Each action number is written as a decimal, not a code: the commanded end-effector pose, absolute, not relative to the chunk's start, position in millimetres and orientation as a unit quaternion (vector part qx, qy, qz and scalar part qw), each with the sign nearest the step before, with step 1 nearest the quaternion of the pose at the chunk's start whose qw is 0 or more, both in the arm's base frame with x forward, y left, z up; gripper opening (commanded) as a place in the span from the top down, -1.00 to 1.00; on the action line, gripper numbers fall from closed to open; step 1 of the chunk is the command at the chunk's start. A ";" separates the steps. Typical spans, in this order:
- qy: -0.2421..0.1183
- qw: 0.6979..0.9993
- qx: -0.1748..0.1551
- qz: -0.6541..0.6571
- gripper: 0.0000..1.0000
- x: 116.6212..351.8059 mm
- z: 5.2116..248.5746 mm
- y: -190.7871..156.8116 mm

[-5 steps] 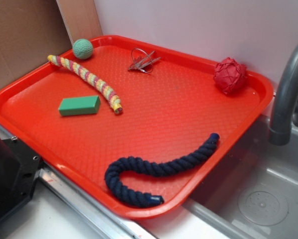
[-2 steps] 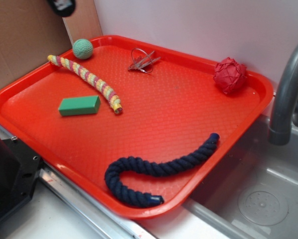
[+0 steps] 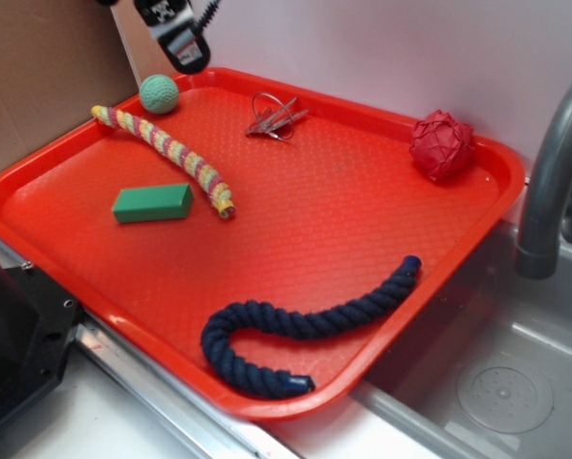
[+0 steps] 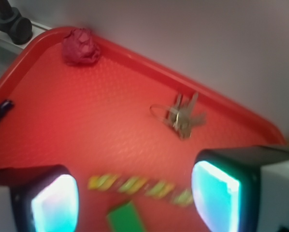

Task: Grab the silver keys.

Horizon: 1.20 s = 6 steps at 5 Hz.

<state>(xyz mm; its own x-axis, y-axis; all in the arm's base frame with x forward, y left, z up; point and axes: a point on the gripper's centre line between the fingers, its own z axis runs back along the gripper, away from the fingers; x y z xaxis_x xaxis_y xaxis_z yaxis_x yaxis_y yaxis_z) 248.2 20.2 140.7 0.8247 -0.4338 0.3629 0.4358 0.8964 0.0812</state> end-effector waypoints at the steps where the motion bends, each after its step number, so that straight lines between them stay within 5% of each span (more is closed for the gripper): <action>1: -0.290 0.912 -0.001 -0.291 -1.00 290.7 113.4 28.2; 4: -0.278 0.918 -0.034 -0.281 -1.00 320.2 78.9 39.0; 5: -0.280 0.915 0.007 -0.291 -0.52 319.6 77.6 33.6; 6: -0.274 0.909 0.013 -0.313 1.00 318.7 76.9 32.1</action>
<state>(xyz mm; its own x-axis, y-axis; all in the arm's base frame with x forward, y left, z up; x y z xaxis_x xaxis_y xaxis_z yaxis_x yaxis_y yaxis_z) 311.5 37.4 56.6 0.6798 -0.5706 0.4608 0.5735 0.8052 0.1508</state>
